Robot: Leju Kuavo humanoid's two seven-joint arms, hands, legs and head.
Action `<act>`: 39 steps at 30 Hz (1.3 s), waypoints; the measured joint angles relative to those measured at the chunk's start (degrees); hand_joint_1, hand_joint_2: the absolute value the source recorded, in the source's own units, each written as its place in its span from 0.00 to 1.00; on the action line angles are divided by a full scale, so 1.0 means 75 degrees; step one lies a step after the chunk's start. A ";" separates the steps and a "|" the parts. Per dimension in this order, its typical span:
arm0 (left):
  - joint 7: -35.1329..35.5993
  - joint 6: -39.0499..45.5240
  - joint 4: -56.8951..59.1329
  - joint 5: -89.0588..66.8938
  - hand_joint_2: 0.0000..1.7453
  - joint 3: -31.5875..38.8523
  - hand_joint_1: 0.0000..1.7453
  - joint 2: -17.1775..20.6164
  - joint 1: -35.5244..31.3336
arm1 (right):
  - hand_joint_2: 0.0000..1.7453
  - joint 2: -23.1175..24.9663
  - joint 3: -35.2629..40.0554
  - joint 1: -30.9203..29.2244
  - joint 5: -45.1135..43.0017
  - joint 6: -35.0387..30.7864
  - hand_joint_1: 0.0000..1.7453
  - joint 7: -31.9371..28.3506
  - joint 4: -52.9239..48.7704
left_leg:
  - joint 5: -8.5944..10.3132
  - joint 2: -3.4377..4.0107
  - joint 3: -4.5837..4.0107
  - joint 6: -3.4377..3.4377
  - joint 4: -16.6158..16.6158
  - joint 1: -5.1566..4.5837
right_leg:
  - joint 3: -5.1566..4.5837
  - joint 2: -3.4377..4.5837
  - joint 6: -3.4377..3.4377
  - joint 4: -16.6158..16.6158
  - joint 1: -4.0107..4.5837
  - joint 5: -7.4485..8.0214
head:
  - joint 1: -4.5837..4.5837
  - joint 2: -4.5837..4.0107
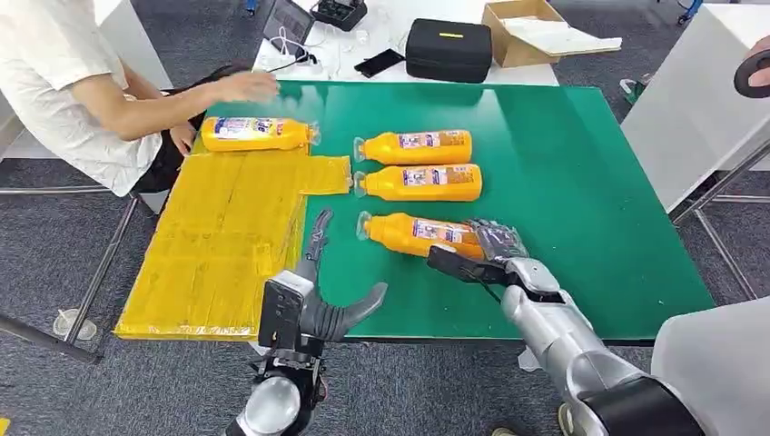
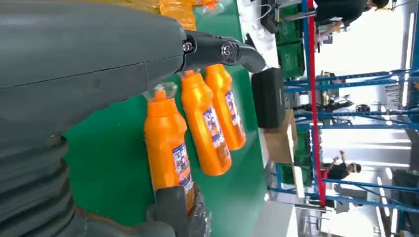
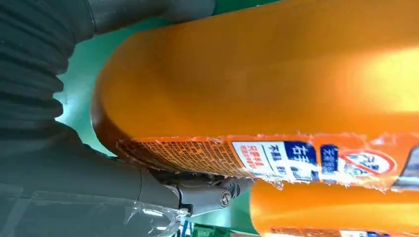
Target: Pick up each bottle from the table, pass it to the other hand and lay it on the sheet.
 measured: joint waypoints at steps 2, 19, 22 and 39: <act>-0.0044 0.0015 0.0000 0.0035 1.00 -0.0038 0.00 -0.0002 -0.0036 | 1.00 -0.0023 -0.0096 -0.0012 -0.0026 -0.0061 1.00 -0.0131 0.0079 | -0.0001 0.0000 0.0006 0.0001 0.0000 0.0000 | 0.0011 -0.0001 0.0000 -0.0002 0.0000 0.0000 | 0.0000 0.0000; -0.0289 0.0216 0.0000 0.0079 1.00 -0.0102 0.00 -0.0003 -0.0076 | 1.00 -0.0018 -0.0741 0.0114 -0.1094 -0.0204 1.00 -0.1628 0.0213 | -0.0003 0.0005 0.0012 0.0002 0.0000 0.0000 | 0.0017 0.0003 0.0001 -0.0001 0.0002 0.0001 | -0.0003 0.0000; -0.0504 0.0425 0.0000 0.0076 1.00 -0.0099 0.00 0.0000 -0.0074 | 1.00 0.0081 -0.1075 0.0301 -0.1814 -0.0265 1.00 -0.2382 0.0178 | -0.0008 0.0006 0.0008 0.0003 0.0000 0.0000 | 0.0016 0.0004 0.0001 -0.0001 0.0002 0.0001 | 0.0000 0.0000; -0.0236 -0.0822 -0.0353 0.2165 1.00 0.0358 0.00 0.0458 0.1087 | 1.00 0.0947 -0.2206 0.2794 -0.4852 -0.0866 1.00 -0.3911 -0.3538 | -0.0012 0.0004 -0.0072 -0.0003 -0.0001 0.0008 | -0.0060 0.0002 -0.0001 0.0004 0.0003 -0.0004 | 0.0000 0.0000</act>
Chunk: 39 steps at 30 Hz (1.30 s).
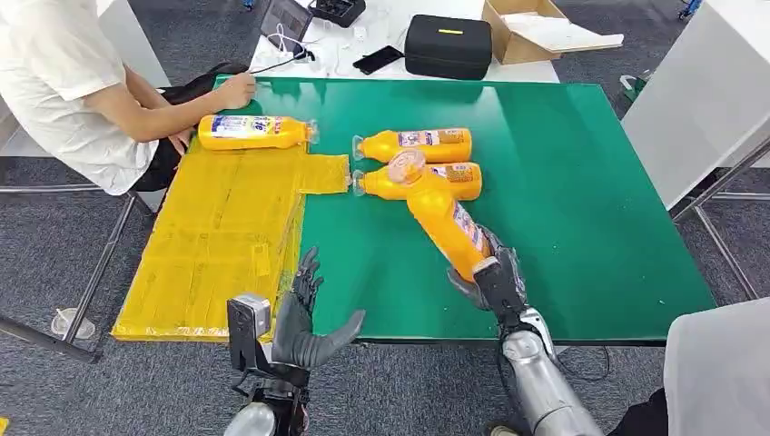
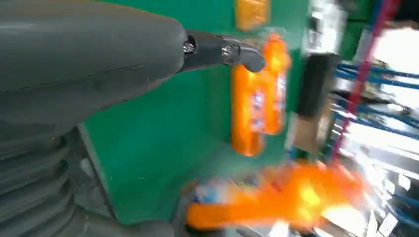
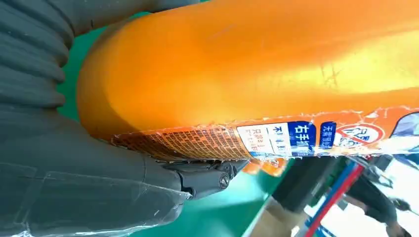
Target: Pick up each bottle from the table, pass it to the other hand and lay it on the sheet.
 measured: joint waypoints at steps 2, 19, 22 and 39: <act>0.0076 -0.0111 -0.0032 0.0102 1.00 0.0050 0.00 0.0029 0.0073 | 1.00 0.0067 -0.0003 0.0127 -0.0061 -0.0003 1.00 -0.0023 -0.0251 | 0.0000 -0.0001 -0.0001 0.0000 0.0000 -0.0002 | 0.0000 -0.0001 0.0000 0.0000 0.0001 0.0000 | 0.0000 0.0000; -0.0134 -0.0697 -0.0306 0.0580 1.00 0.0157 0.00 -0.0015 -0.0154 | 1.00 0.0501 0.1411 0.0346 -0.0104 0.1009 1.00 -0.0038 -0.0780 | 0.0003 0.0002 -0.0006 -0.0002 0.0000 0.0002 | -0.0005 0.0001 -0.0001 0.0002 0.0005 0.0001 | 0.0000 0.0003; -0.0198 -0.0760 -0.0306 0.0667 1.00 0.0158 0.00 -0.0081 -0.0282 | 1.00 0.0501 0.1882 0.0280 0.0171 0.1355 1.00 -0.0125 -0.0719 | 0.0003 0.0002 -0.0005 -0.0002 0.0000 0.0002 | -0.0007 0.0001 -0.0001 0.0001 0.0006 0.0001 | 0.0000 0.0000; -0.0519 -0.0038 -0.0306 0.0472 1.00 0.0204 0.00 -0.0265 -0.0694 | 1.00 0.0484 0.3244 0.0187 0.0554 0.0758 1.00 -0.0720 -0.1002 | 0.0004 0.0002 -0.0004 -0.0002 0.0000 0.0003 | -0.0008 -0.0001 -0.0001 0.0001 0.0006 0.0001 | 0.0000 0.0000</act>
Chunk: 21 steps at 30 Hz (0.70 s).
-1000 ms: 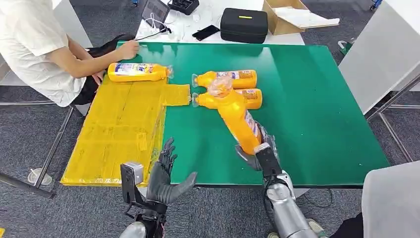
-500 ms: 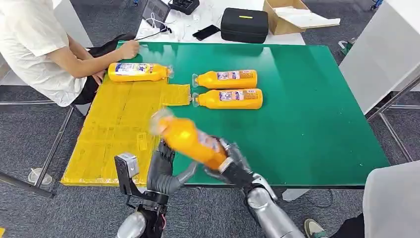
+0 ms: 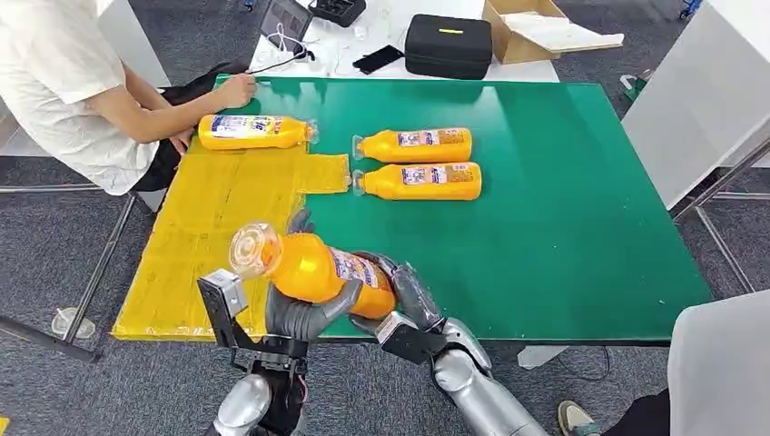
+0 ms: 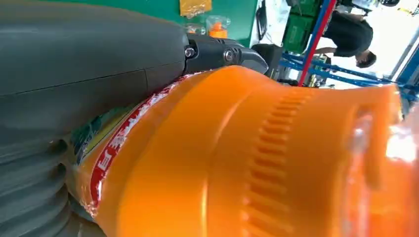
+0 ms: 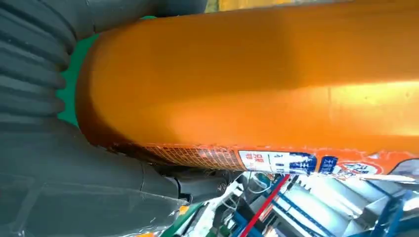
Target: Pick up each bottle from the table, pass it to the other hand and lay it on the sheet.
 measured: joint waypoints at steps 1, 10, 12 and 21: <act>0.0000 0.0000 0.0000 0.0000 1.00 0.0003 0.00 0.0000 0.0000 | 1.00 -0.0003 0.0026 -0.0002 -0.0012 0.0009 1.00 0.0000 -0.0020 | 0.0000 0.0001 0.0000 0.0000 0.0000 0.0000 | 0.0000 0.0001 0.0000 0.0000 0.0000 0.0000 | 0.0000 0.0000; -0.0210 -0.0449 -0.0003 0.0085 1.00 -0.0009 1.00 -0.0015 -0.0057 | 1.00 -0.0055 0.0090 -0.0007 -0.0878 0.0927 1.00 -0.0169 -0.0093 | 0.0000 0.0001 0.0000 0.0000 0.0000 0.0000 | 0.0000 0.0001 0.0000 0.0000 0.0000 0.0000 | -0.0003 0.0000; -0.0253 -0.0870 -0.0003 0.0305 1.00 -0.0017 1.00 -0.0017 -0.0078 | 1.00 -0.0058 0.0084 0.0008 -0.1113 0.1209 1.00 -0.0175 -0.0146 | 0.0000 0.0001 0.0000 0.0000 0.0000 0.0000 | 0.0000 0.0001 0.0000 0.0000 0.0000 0.0000 | 0.0000 0.0000; -0.0073 -0.2142 -0.0117 0.1055 1.00 0.0198 1.00 0.0058 -0.0056 | 1.00 -0.0099 0.0041 0.0047 -0.1259 0.1515 0.94 -0.0213 -0.0227 | 0.0000 0.0001 0.0001 0.0000 0.0000 0.0001 | -0.0001 0.0001 0.0000 0.0001 0.0001 0.0000 | 0.0003 0.0000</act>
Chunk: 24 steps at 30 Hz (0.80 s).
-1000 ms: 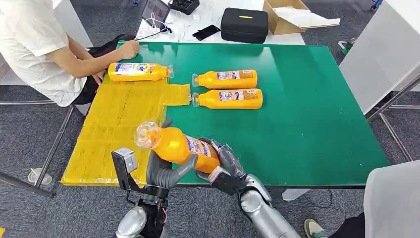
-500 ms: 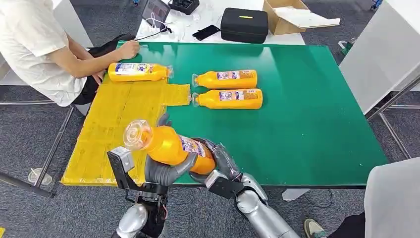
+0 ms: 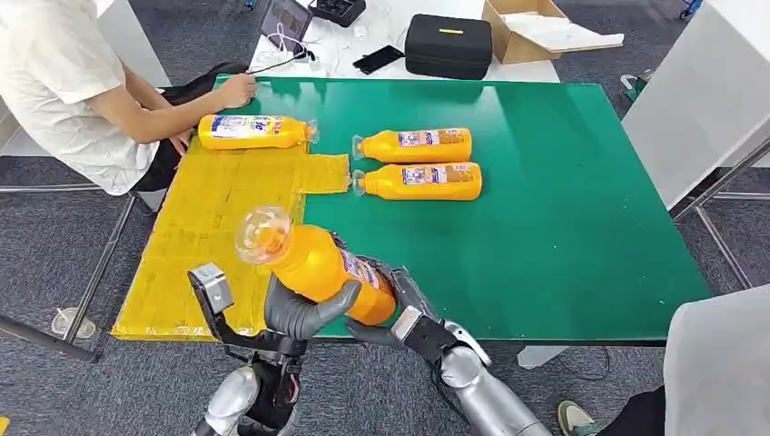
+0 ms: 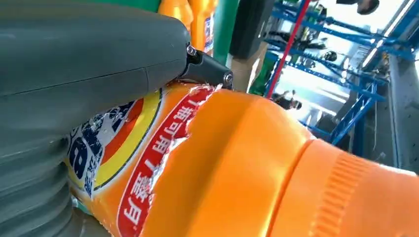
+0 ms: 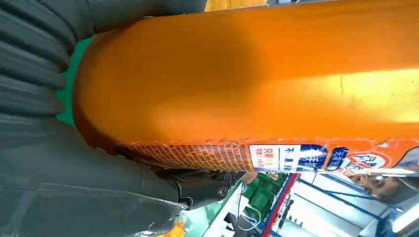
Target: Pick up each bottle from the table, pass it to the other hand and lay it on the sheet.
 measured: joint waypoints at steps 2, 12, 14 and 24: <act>0.0058 -0.0143 -0.0003 0.0061 1.00 0.0064 1.00 0.0003 0.0005 | 1.00 0.0000 -0.0012 0.0001 0.0026 0.0000 0.84 -0.0018 -0.0006 | 0.0000 0.0000 0.0000 0.0000 0.0000 0.0000 | 0.0000 0.0000 0.0000 0.0000 0.0000 0.0000 | -0.0003 0.0000; 0.0160 -0.0411 -0.0006 0.0122 1.00 0.0172 1.00 0.0012 0.0042 | 1.00 0.0000 -0.0041 0.0046 0.0067 -0.0003 0.84 -0.0035 -0.0044 | 0.0000 -0.0001 -0.0001 0.0000 0.0000 -0.0001 | 0.0000 0.0000 0.0000 0.0000 -0.0001 0.0000 | -0.0006 0.0000; 0.0160 -0.0411 -0.0006 0.0122 1.00 0.0172 1.00 0.0012 0.0042 | 1.00 0.0000 -0.0041 0.0046 0.0067 -0.0003 0.32 -0.0035 -0.0044 | 0.0000 0.0000 0.0000 0.0000 0.0000 -0.0001 | 0.0001 0.0000 0.0000 0.0000 -0.0001 0.0000 | -0.0006 0.0000; 0.0128 0.0475 -0.0093 -0.0515 1.00 0.0195 1.00 0.0009 0.0090 | 0.00 0.0123 -0.0210 0.0173 0.0193 -0.0920 0.00 0.0012 -0.0093 | 0.0000 0.0000 0.0000 0.0000 0.0000 0.0000 | 0.0000 0.0000 0.0000 0.0000 0.0000 0.0000 | -0.0003 0.0000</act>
